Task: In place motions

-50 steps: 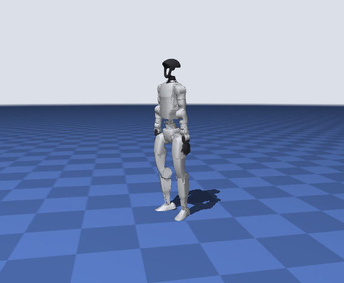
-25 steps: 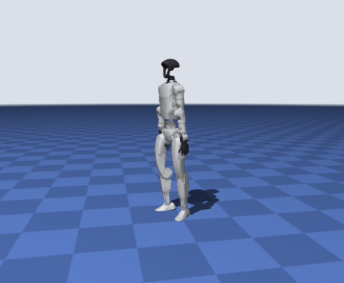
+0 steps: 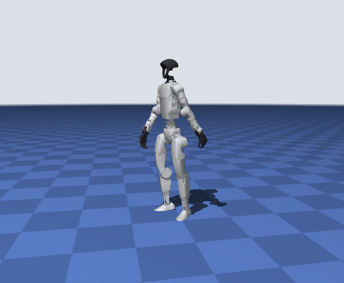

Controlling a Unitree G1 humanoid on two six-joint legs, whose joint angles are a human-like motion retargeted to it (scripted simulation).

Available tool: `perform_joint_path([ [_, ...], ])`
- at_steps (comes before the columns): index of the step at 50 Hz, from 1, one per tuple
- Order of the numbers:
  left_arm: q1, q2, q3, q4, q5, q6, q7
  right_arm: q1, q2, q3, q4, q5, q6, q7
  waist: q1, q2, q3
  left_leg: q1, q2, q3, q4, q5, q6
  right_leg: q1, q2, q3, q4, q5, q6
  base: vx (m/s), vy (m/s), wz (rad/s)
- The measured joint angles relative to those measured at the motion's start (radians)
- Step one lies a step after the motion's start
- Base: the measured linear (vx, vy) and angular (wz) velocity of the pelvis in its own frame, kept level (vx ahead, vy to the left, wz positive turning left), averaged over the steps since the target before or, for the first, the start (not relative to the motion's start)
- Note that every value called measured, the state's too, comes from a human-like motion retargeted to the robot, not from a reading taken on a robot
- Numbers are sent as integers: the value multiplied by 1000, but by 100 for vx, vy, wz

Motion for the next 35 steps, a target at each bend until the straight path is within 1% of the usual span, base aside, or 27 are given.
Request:
perform_joint_path([
  [3,-19,8,5,0,-44,22,28,23,-5,9,-2,-31,-16,-3,-6,-7,-5,-7,0,-12,0,2,0,1,-1,-12,0,-5,1,-1,-7,20],
  [6,-88,12,-9,0,-68,34,53,73,-19,-9,27,-90,-21,-26,-14,-14,-11,-18,-1,-28,1,6,2,4,-4,-28,-1,-11,3,0,-8,28],
  [8,-161,18,-37,0,-69,22,72,116,-31,-41,68,-124,-21,-56,-17,-20,-12,-25,-3,-40,2,9,4,8,-5,-41,-3,-14,3,1,-10,31],
  [10,-249,26,-79,0,-56,-11,100,171,-47,-89,122,-140,-17,-79,-19,-25,-12,-29,-5,-53,5,11,7,18,-5,-55,-8,-16,3,2,-10,33],
  [13,-377,34,-150,-52,-34,-25,109,262,-75,-185,231,-121,3,-87,-21,-32,-10,-37,-6,-74,10,14,11,35,-6,-78,-16,-20,5,4,-11,37],
  [19,-603,-7,-243,-253,-99,-50,22,415,-165,-353,505,-44,78,-102,-21,-35,-18,-58,-5,-99,19,19,16,49,-5,-106,-26,-26,10,4,-8,20],
  [23,-712,-57,-264,-389,-133,-86,-5,545,-207,-397,527,15,165,-157,-1,-33,-12,-56,-4,-92,22,16,18,53,-1,-102,-30,-26,5,5,-5,-5],
  [25,-743,-75,-280,-449,-135,-113,-16,588,-215,-410,527,41,186,-190,12,-30,-7,-53,-3,-86,24,15,17,55,0,-98,-30,-26,0,0,0,0],
  [29,-746,-79,-315,-498,-111,-155,-15,605,-213,-418,527,65,185,-226,27,-22,-5,-53,-2,-86,23,15,16,55,0,-100,-31,-28,-5,5,-1,-2],
  [32,-700,-75,-325,-475,-81,-157,-3,565,-204,-392,527,60,178,-218,33,-15,-14,-57,-3,-92,21,15,16,53,-1,-107,-31,-31,-5,6,2,10],
  [35,-620,-75,-315,-406,-60,-138,11,483,-192,-324,527,53,173,-211,44,-10,-20,-55,-5,-94,18,14,16,51,-1,-109,-31,-33,-6,6,4,3],
])
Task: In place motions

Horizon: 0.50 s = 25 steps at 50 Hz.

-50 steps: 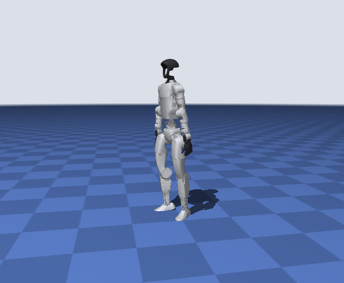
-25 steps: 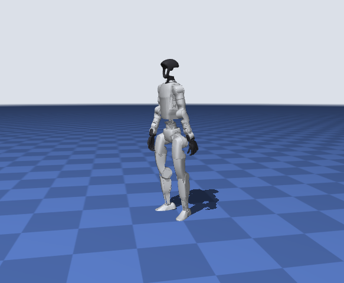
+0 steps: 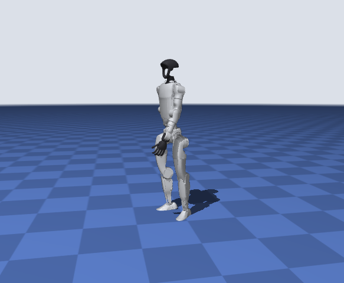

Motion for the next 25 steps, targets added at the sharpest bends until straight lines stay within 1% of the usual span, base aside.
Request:
perform_joint_path([
  [3,102,7,54,113,40,23,40,-131,17,112,0,-21,-9,12,18,2,4,18,-1,11,-7,-4,-2,0,0,12,6,0,-1,4,7,-17],
  [5,176,19,112,205,69,48,63,-238,36,168,0,-58,-35,37,31,3,11,35,-1,26,-12,-6,-4,0,1,26,9,1,-2,-1,8,-32],
  [7,256,34,181,300,85,78,77,-347,64,199,-16,-98,-80,76,38,4,13,48,-2,38,-17,-9,-7,-2,2,39,12,3,-2,-3,8,-30],
  [10,396,66,248,406,69,119,50,-444,118,230,-181,-121,-123,143,34,7,15,60,-3,51,-23,-13,-11,-8,2,51,15,5,-2,-3,4,-21],
  [13,563,84,279,406,69,156,11,-519,168,265,-345,-82,-166,193,22,14,16,68,0,62,-26,-16,-14,-15,6,63,17,7,-1,-5,3,-18],
  [15,651,89,299,406,91,155,10,-561,193,284,-430,-52,-190,210,15,18,15,71,3,69,-28,-17,-16,-20,8,70,20,8,0,-4,3,-18],
  [18,730,86,344,406,145,142,30,-607,214,308,-500,-27,-227,196,9,22,12,73,6,77,-29,-19,-19,-25,11,80,22,9,0,0,0,0],
  [22,745,79,371,406,130,146,31,-619,217,333,-525,-31,-255,172,3,20,11,73,7,76,-27,-20,-20,-25,11,82,21,9,1,0,0,0],
  [25,686,72,369,406,69,155,38,-585,205,343,-504,-55,-257,172,-3,13,7,67,5,70,-25,-18,-19,-26,8,79,22,7,1,0,0,0],
])
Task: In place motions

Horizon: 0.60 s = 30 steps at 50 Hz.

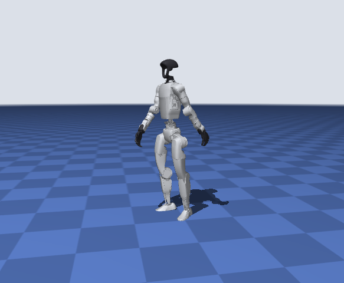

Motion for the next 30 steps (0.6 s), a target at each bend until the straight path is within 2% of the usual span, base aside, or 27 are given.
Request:
perform_joint_path([
  [5,-226,-26,-43,0,-144,-12,75,102,-36,-39,149,-69,15,-30,0,-10,-7,-12,-1,-3,2,3,3,-5,-4,-8,2,-2,1,0,0,0],
  [8,-394,-32,-112,0,-204,-33,95,177,-64,-110,306,-81,55,-45,-3,-15,-12,-19,0,-7,3,5,6,-4,-2,-12,-1,-1,1,2,-1,2],
  [13,-668,-33,-225,-73,-196,-38,6,350,-126,-269,479,-37,173,-53,-21,-23,-9,-37,5,-22,13,7,13,5,2,-28,-8,-2,5,0,-5,11],
  [18,-864,-50,-311,-229,-174,-75,-31,559,-176,-391,504,49,169,-135,-49,-26,5,-50,11,-38,22,12,17,15,6,-45,-16,-1,6,-4,-7,13],
  [26,-959,-84,-336,-426,-198,-171,-8,746,-216,-425,504,98,258,-212,-37,-25,20,-44,15,-18,24,9,17,12,9,-27,-13,-1,5,0,0,0],
  [30,-906,-80,-342,-427,-195,-192,-8,716,-198,-410,504,102,246,-224,-32,-17,17,-46,15,-24,23,10,18,12,9,-33,-12,-4,5,-2,7,8],
])
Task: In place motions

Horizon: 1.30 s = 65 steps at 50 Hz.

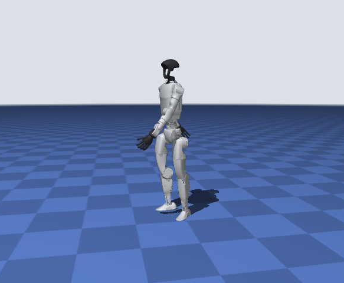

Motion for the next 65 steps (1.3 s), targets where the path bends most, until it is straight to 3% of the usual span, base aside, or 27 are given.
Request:
perform_joint_path([
  [10,363,22,128,316,105,95,27,-422,89,168,-4,60,-131,97,31,13,-20,20,-8,-4,-14,-2,-3,4,1,-7,0,-3,-6,-4,14,4],
  [13,534,38,176,397,103,118,48,-561,136,210,-109,35,-145,154,34,14,-17,34,-8,5,-21,-4,-7,1,1,3,5,-4,-5,-9,15,-13],
  [20,935,57,251,427,173,160,12,-778,218,266,-355,36,-202,224,33,13,-10,48,-5,15,-28,-6,-15,-5,5,22,9,-3,-5,-7,6,-7],
  [25,1049,64,315,427,220,171,-6,-848,235,271,-358,89,-220,240,31,5,0,52,-5,10,-26,-5,-16,1,3,21,8,-4,-5,-3,0,4],
  [32,911,64,318,411,120,169,9,-745,219,288,-288,78,-230,228,17,-5,-20,38,-9,0,-24,-3,-15,-2,0,11,6,-8,-6,0,0,0],
  [40,470,61,194,386,-15,198,54,-462,142,249,-85,20,-261,90,12,-19,-36,19,-7,4,-18,-3,-10,-9,1,0,1,-6,-7,0,-2,0],
  [50,76,44,110,137,-49,125,-34,-93,1,39,0,-70,-142,7,-47,-10,-37,9,7,34,-12,-6,-8,-25,14,28,-4,8,-6,1,-5,-17],
  [58,18,53,52,47,2,68,12,-7,-31,-46,0,87,-108,-33,-34,-1,-27,17,10,71,-10,-14,-11,-43,16,64,4,17,-5,-2,4,-23],
  [65,150,25,83,167,30,82,-15,-151,25,59,0,64,-140,10,-24,12,-41,2,4,50,-6,-14,-10,-50,2,47,10,9,-3,0,9,15],
])
